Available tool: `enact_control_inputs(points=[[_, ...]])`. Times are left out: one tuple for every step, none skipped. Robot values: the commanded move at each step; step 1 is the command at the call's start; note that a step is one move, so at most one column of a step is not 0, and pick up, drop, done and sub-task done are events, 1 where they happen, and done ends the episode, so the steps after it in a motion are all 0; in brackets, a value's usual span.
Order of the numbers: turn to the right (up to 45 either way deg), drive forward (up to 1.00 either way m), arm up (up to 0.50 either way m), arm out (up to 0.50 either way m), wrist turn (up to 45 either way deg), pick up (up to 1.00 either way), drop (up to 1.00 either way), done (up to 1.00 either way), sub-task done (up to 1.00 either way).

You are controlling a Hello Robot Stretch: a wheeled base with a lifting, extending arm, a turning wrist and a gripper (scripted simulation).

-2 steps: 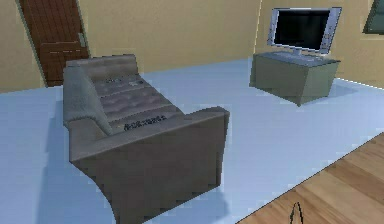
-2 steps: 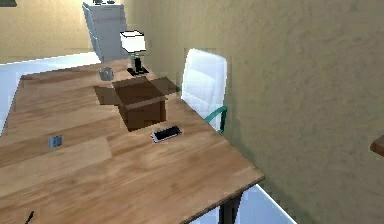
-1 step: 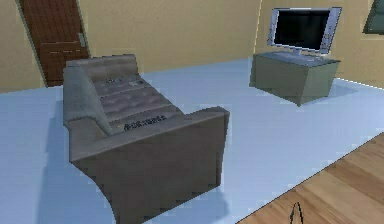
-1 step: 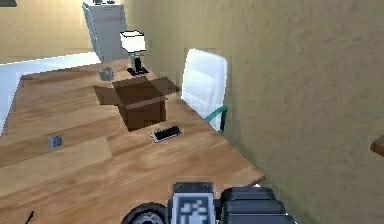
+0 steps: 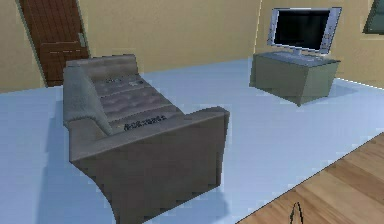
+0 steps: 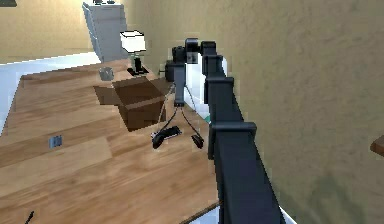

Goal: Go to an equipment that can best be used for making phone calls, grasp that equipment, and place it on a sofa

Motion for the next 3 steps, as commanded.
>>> enact_control_inputs(points=[[0.0,0.00,0.00,0.00,45.0,0.00,0.00,0.00,0.00],[0.0,0.00,0.00,0.00,45.0,0.00,0.00,0.00,0.00],[0.0,0.00,0.00,0.00,45.0,0.00,0.00,0.00,0.00]])
